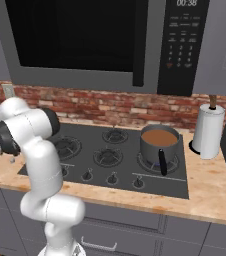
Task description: Pick up the sugar cube(s) and place them in the saucepan with hot chocolate.
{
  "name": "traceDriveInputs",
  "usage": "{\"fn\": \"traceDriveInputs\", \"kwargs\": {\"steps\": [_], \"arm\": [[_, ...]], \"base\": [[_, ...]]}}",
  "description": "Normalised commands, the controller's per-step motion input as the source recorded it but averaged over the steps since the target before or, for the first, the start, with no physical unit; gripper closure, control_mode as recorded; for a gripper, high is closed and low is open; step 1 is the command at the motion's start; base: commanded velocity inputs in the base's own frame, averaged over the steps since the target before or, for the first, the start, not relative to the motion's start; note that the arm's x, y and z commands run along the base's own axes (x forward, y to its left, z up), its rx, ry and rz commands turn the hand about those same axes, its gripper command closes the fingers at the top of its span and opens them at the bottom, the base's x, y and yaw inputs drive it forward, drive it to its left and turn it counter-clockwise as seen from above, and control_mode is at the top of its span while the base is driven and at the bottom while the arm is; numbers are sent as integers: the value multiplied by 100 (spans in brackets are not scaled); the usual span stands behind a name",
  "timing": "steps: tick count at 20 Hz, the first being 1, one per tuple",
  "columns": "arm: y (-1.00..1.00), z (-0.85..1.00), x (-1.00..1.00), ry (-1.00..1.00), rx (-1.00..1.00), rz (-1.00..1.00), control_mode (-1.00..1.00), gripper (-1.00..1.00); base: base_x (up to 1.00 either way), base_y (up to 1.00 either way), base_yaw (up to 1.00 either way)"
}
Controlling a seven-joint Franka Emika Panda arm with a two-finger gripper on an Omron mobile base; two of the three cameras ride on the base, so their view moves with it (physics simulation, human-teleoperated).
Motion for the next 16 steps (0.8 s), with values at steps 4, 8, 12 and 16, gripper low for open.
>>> {"fn": "traceDriveInputs", "kwargs": {"steps": [4,8,12,16], "arm": [[0,-9,0,0,-4,0,-100,-100],[-5,-15,-2,0,-1,0,-100,-100],[-13,-22,-14,0,0,0,-100,-100],[-28,-24,-16,0,0,0,-100,-100]], "base": [[0,0,0],[0,0,0],[0,0,0],[0,0,0]]}}
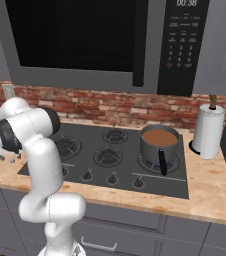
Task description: Pick up the sugar cube(s) and place them in the saucepan with hot chocolate.
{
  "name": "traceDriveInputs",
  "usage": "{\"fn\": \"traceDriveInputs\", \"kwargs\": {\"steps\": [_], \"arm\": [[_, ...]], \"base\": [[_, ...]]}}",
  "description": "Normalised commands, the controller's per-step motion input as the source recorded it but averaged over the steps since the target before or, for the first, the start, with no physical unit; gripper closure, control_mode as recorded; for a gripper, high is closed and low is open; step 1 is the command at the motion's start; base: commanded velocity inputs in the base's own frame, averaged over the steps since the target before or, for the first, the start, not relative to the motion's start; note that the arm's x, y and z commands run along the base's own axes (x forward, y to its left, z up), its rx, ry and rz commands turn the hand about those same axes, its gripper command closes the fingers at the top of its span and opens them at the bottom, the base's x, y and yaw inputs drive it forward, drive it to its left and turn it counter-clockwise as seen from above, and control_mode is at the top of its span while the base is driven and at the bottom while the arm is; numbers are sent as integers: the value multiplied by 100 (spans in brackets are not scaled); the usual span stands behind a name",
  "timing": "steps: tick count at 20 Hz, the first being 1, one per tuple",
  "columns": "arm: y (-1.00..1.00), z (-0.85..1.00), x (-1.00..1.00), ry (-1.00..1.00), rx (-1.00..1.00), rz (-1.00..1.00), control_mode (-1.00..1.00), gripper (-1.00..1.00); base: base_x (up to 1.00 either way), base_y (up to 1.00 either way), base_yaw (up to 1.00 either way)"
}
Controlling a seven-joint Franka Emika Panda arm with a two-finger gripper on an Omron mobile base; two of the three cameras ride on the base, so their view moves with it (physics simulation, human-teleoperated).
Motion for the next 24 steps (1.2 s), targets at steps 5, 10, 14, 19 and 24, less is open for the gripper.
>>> {"fn": "traceDriveInputs", "kwargs": {"steps": [5,10,14,19,24], "arm": [[-8,-25,-8,0,0,0,-100,-100],[8,-19,5,0,0,-3,-100,-100],[20,-9,23,0,0,-1,-100,-100],[13,-6,37,0,0,0,-100,-100],[0,-12,35,0,0,0,-100,-100]], "base": [[0,0,0],[0,0,0],[0,0,0],[0,0,0],[0,0,0]]}}
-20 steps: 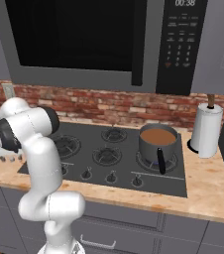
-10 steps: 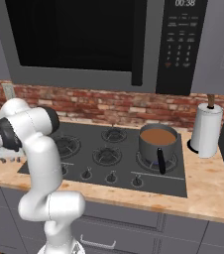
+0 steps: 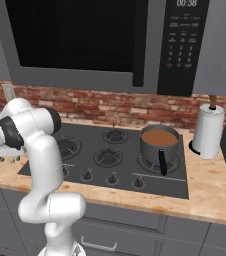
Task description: Pick up the sugar cube(s) and place them in the saucepan with hot chocolate.
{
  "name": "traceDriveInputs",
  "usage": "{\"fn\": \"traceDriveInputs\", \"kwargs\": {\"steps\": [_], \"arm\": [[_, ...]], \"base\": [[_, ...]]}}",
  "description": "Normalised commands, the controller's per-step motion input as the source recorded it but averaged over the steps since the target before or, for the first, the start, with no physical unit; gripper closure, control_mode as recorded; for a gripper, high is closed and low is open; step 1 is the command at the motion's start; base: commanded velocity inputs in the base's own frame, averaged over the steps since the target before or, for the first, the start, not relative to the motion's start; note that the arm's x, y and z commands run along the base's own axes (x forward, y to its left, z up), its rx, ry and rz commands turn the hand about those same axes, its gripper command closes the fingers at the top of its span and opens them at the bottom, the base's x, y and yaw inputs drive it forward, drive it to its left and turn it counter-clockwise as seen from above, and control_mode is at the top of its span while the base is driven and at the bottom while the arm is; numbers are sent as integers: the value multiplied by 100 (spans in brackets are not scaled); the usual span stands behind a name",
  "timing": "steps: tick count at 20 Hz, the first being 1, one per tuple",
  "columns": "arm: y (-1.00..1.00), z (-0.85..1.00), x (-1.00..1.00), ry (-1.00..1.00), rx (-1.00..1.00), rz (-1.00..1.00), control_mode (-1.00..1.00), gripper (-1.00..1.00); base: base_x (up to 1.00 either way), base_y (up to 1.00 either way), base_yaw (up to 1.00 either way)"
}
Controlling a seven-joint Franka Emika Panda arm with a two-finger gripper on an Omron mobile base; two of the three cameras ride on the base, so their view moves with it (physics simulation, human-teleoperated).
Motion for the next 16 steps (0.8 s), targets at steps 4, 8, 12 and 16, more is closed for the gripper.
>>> {"fn": "traceDriveInputs", "kwargs": {"steps": [4,8,12,16], "arm": [[-7,-14,8,0,0,0,-100,-100],[-17,-8,-4,1,0,0,-100,-100],[-23,-8,-14,0,0,0,-100,-100],[-21,-8,-23,0,0,0,-100,-100]], "base": [[0,0,0],[0,0,0],[0,0,0],[0,0,0]]}}
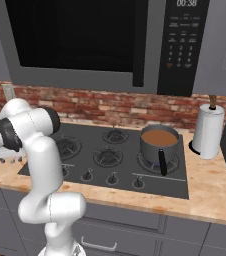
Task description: Pick up the sugar cube(s) and place them in the saucepan with hot chocolate.
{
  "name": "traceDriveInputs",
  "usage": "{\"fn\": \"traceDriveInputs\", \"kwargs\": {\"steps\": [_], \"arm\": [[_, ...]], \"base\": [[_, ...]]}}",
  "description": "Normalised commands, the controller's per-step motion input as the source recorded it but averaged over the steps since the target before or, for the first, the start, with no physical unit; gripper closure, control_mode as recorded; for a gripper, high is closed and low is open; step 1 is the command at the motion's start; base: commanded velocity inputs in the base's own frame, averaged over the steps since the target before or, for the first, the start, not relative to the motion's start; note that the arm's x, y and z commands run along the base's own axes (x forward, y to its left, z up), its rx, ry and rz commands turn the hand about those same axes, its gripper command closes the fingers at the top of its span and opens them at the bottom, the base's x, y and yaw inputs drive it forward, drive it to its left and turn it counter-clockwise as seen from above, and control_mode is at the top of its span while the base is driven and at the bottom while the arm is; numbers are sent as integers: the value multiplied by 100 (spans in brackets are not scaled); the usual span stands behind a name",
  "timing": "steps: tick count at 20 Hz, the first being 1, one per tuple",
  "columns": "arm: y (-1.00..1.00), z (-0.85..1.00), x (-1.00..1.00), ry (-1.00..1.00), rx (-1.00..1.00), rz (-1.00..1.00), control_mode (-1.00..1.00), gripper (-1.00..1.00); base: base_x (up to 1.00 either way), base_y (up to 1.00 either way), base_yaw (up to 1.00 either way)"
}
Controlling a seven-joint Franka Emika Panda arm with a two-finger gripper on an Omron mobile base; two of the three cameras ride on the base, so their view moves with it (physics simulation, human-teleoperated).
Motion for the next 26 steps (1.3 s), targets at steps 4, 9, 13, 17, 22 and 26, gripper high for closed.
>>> {"fn": "traceDriveInputs", "kwargs": {"steps": [4,9,13,17,22,26], "arm": [[-16,-5,-18,0,0,0,-100,-100],[-1,-3,0,0,0,0,-100,-100],[0,0,14,0,0,0,-100,-100],[0,0,16,0,0,0,-100,-100],[0,0,14,0,0,0,-100,-100],[0,0,-1,0,0,0,-100,-100]], "base": [[0,0,0],[0,0,0],[0,0,0],[0,0,0],[0,0,0],[0,0,0]]}}
